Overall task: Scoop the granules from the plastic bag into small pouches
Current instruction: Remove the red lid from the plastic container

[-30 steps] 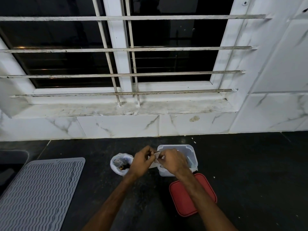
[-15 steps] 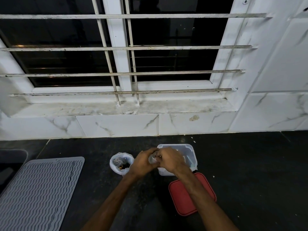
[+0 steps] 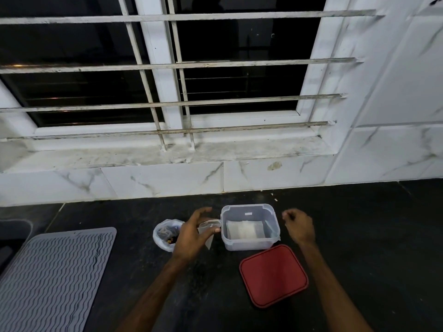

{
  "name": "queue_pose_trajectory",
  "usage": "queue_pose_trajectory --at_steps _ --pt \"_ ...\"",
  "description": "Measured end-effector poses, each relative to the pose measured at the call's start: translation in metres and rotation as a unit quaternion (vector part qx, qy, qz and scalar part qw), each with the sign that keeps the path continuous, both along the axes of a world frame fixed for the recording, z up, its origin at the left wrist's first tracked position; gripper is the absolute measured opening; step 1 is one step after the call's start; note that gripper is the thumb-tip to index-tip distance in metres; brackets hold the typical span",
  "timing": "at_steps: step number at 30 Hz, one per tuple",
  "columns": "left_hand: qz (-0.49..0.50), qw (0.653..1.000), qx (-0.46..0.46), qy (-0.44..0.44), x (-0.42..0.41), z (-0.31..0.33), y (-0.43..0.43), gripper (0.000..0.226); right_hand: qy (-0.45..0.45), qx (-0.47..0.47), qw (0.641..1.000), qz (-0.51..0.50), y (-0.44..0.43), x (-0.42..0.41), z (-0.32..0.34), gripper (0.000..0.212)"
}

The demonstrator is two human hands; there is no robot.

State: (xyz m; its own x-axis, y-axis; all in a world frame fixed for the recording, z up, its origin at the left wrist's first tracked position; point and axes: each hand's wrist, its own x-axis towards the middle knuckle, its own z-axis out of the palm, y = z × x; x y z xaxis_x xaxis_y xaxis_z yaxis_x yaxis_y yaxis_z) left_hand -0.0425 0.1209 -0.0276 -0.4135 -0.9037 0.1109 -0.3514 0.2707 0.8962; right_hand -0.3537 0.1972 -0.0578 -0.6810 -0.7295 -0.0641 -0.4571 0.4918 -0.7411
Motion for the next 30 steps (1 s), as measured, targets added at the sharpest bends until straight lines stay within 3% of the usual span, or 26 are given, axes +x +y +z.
queue_pose_trajectory --at_steps 4,8,17,22,27,30 --pt "0.017 1.0 -0.014 -0.013 0.001 -0.005 0.005 0.055 0.036 0.104 0.993 0.039 0.004 0.0 -0.025 0.008" --pt "0.021 1.0 0.003 -0.007 0.003 -0.004 0.009 0.059 0.062 0.169 0.979 0.093 -0.004 0.003 -0.04 0.026" --pt "0.032 0.998 0.047 0.005 0.008 -0.022 0.022 0.067 0.085 0.212 0.959 0.167 -0.009 -0.005 -0.048 0.031" --pt "0.05 0.994 0.095 0.01 -0.004 -0.041 0.039 0.058 0.02 0.187 0.969 0.163 -0.015 -0.022 -0.085 0.045" --pt "0.082 0.988 0.127 0.014 -0.021 -0.051 0.047 0.06 -0.004 0.186 0.977 0.105 -0.01 -0.012 -0.06 0.017" --pt "0.106 0.986 0.125 0.013 -0.028 -0.06 0.049 0.06 -0.021 0.163 0.984 0.073 -0.008 -0.013 -0.057 0.01"
